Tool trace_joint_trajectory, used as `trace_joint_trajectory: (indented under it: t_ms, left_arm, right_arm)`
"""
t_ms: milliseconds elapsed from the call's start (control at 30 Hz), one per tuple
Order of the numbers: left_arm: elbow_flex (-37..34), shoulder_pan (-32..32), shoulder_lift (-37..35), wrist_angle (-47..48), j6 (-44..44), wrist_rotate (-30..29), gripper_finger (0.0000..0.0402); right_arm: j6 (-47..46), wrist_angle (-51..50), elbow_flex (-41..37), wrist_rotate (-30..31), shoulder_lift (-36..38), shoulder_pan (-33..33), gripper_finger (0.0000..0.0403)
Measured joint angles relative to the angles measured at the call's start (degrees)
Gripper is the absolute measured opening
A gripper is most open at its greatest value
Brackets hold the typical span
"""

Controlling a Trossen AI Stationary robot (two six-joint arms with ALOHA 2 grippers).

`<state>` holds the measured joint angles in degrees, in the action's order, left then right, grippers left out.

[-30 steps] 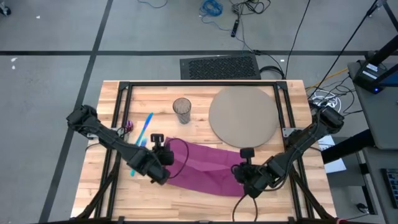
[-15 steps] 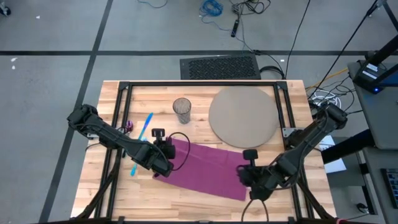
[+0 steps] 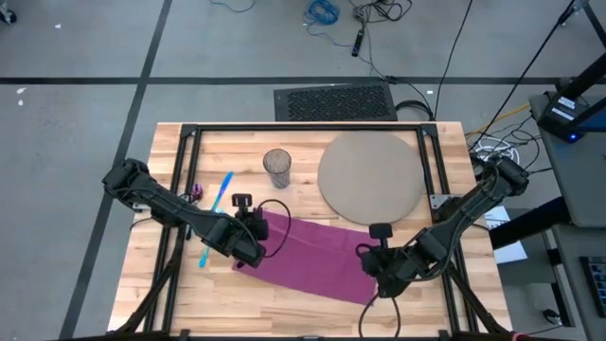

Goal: Set table place
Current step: Fold the pink table napkin

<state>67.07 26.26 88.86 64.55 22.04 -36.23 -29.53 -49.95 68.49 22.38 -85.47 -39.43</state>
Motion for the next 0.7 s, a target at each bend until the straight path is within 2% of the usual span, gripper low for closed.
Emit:
trace_joint_trajectory:
  t_ms: [467, 700]
  left_arm:
    - [-0.24, -2.03, 0.0, -0.38, 1.18, 2.09, 0.0]
    - [-5.77, -3.22, -0.02, -5.29, 0.7, 5.48, 0.0]
  right_arm:
    - [0.02, 2.51, -7.12, -0.31, -0.02, 3.52, 0.0]
    - [0.38, 5.83, -10.69, -0.53, -0.04, 6.17, 0.0001]
